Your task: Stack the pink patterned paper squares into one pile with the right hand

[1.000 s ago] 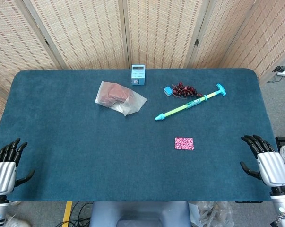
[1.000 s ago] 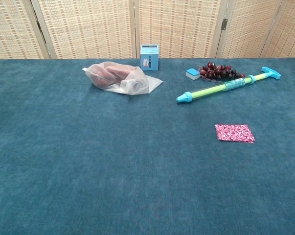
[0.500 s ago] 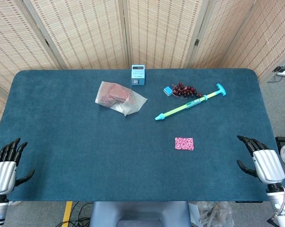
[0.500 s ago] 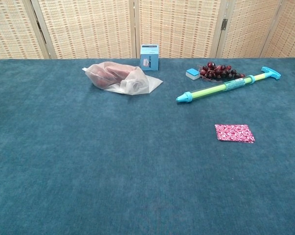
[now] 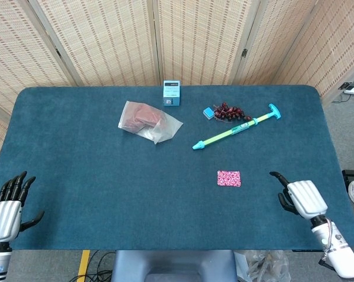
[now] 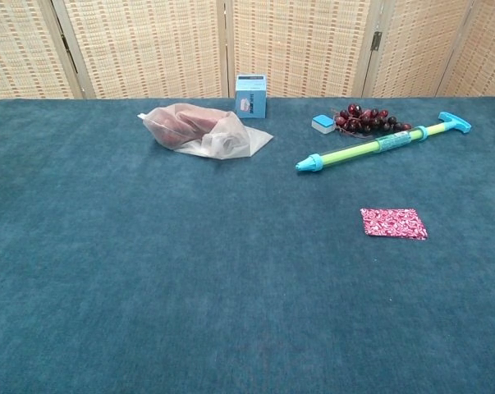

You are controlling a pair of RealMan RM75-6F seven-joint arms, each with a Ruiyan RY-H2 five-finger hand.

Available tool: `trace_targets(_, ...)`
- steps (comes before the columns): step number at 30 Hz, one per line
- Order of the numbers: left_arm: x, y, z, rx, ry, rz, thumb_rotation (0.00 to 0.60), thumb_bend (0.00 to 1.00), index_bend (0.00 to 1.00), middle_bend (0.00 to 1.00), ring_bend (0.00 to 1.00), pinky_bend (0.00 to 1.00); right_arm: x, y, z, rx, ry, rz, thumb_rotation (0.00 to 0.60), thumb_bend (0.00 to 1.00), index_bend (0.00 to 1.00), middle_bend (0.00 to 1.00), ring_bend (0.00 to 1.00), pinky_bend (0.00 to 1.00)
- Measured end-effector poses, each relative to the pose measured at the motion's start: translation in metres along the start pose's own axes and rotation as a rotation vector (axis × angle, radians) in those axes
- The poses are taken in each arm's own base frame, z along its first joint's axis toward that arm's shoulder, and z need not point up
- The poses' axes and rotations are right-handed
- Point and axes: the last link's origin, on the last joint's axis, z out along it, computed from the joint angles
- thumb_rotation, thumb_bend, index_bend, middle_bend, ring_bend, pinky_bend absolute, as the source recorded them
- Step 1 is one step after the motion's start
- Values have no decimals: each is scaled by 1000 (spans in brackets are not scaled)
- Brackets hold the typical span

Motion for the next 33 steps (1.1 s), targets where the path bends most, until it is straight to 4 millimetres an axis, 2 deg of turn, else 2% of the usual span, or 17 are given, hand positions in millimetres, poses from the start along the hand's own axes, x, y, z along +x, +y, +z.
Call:
trace_targets(6, 1, -3, -2, 8, 3, -1, 600, 256, 129, 46, 42, 107, -15, -13, 26, 47, -115, -25, 600, 838, 186, 998, 1000, 1000)
trace_targets(11, 2, -6, -4, 16, 2, -3, 600, 256, 129, 46, 42, 107, -27, -25, 48, 79, -181, -41, 600, 903, 186, 1000, 1000, 1000)
trace_targets(22, 3, -11, -8, 33, -1, -1, 600, 256, 129, 46, 42, 107, -48, -40, 91, 90, -248, -32, 600, 907, 186, 1000, 1000, 1000)
trace_targets(33, 1, -14, -9, 40, -10, 0, 600, 256, 129, 46, 42, 106, -60, -51, 107, 102, -287, -38, 600, 907, 186, 1000, 1000, 1000)
